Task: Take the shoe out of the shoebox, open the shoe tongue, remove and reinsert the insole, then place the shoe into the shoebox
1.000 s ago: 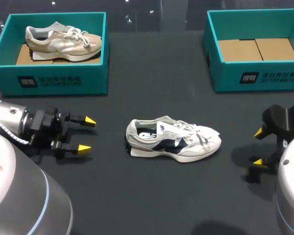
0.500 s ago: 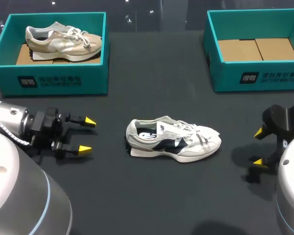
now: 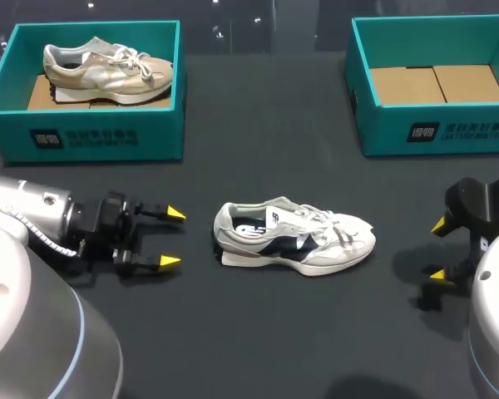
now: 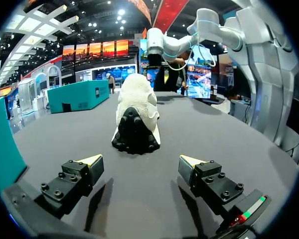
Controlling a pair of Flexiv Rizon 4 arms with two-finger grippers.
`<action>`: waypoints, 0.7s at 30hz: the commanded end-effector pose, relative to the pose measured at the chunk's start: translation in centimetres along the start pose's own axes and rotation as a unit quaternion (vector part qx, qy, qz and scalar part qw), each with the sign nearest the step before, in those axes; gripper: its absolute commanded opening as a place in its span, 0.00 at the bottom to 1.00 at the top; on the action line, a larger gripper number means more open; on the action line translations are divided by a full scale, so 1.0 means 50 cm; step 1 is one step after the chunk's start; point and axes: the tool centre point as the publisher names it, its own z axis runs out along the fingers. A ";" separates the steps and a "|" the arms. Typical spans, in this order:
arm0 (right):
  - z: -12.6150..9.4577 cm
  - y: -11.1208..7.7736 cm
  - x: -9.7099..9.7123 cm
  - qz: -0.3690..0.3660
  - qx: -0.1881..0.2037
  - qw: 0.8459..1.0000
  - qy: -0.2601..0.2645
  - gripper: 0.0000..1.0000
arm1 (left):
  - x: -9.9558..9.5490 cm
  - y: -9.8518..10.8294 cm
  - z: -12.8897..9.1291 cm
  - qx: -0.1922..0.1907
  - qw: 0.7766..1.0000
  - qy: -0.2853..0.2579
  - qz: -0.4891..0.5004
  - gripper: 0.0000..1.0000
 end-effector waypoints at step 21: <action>-0.001 -0.001 0.005 0.000 0.001 1.000 -0.002 1.00 | -0.013 -0.025 0.080 0.032 0.998 0.001 -0.058 1.00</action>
